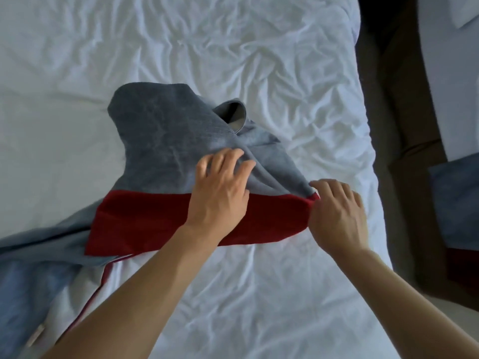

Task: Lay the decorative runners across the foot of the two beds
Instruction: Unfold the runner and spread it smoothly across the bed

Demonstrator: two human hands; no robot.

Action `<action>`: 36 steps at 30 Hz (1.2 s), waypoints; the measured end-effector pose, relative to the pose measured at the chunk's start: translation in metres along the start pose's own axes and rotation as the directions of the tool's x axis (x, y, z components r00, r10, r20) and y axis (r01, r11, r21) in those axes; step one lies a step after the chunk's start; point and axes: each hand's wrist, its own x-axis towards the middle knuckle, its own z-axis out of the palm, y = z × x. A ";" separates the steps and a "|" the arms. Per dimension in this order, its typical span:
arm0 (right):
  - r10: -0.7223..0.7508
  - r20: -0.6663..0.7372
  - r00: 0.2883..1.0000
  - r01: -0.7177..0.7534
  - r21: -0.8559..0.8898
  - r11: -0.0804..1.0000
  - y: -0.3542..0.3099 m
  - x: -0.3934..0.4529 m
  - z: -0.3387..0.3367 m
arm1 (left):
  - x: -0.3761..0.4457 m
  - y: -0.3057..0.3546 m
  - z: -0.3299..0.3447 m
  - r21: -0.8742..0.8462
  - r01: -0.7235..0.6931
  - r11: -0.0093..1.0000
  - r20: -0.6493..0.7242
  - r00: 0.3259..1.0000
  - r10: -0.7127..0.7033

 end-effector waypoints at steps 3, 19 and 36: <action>0.008 -0.044 0.999 -0.003 0.093 0.996 -0.025 0.011 0.006 | 0.000 -0.007 0.003 0.012 0.008 1.000 -0.026 1.000 -0.008; -0.163 -0.138 0.977 0.175 0.083 0.981 -0.079 0.052 0.022 | 0.018 -0.069 0.008 -0.028 0.056 0.998 -0.175 0.983 -0.060; -0.020 -0.217 0.976 0.040 0.090 0.995 -0.086 0.057 0.010 | 0.027 -0.073 0.023 -0.199 0.101 0.975 -0.163 0.977 -0.135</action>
